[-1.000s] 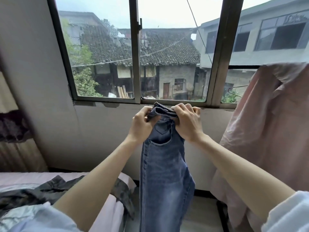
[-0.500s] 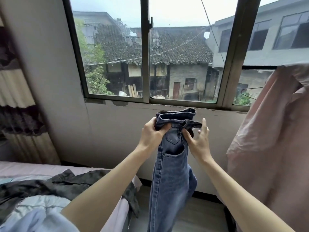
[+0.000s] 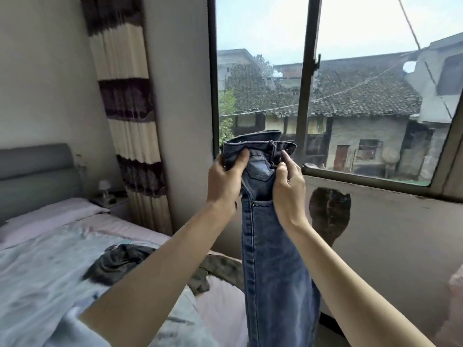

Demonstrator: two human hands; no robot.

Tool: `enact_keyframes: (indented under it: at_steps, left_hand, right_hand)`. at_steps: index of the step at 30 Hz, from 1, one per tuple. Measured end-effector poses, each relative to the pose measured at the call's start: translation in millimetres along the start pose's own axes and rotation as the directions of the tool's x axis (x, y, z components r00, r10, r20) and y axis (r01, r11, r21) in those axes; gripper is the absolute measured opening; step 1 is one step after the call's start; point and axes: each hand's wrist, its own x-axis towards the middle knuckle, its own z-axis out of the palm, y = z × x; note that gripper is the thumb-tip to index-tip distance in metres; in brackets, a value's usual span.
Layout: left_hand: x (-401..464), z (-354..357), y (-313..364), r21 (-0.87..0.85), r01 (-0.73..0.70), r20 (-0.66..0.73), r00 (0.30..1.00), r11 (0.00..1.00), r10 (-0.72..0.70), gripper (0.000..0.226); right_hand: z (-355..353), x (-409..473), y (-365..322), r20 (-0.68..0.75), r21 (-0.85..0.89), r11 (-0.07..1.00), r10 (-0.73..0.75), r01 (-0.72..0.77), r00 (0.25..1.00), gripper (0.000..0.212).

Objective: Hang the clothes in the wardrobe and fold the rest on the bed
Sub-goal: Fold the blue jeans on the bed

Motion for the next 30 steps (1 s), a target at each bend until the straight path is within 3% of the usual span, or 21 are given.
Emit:
enact_keyframes:
  at_steps: [7,12,17,22,27,30]
  left_hand:
    - [-13,-227,65,-0.026,-0.001,-0.358,0.934,1.0,-0.008,0.037]
    - [-33,-417,69,0.052,0.006,-0.545,0.838,0.999,0.023,0.019]
    - [-68,-599,19,0.174,0.286,-0.711,0.699,0.942,-0.08,0.012]
    - [-104,-714,-47,0.116,0.46,-0.819,0.545,0.88,-0.177,0.017]
    - [-100,-779,-91,0.046,0.493,-0.862,0.459,0.869,-0.214,0.016]
    - [-85,-811,-117,0.032,0.514,-0.864,0.445,0.857,-0.235,0.018]
  right_hand:
    - [187,-111,-75,0.307,0.108,0.992,-0.096,0.065,0.947,0.04]
    - [321,-226,-81,0.599,0.095,0.995,-0.059,0.002,0.799,0.041]
    - [414,-346,-27,0.86,-0.097,0.965,0.205,-0.245,0.468,0.046]
    - [469,-425,44,0.891,-0.337,0.859,0.423,-0.385,0.163,0.047]
    - [506,-477,110,0.84,-0.499,0.726,0.539,-0.474,-0.061,0.045]
    - [526,-503,149,0.853,-0.51,0.783,0.512,-0.357,-0.096,0.048]
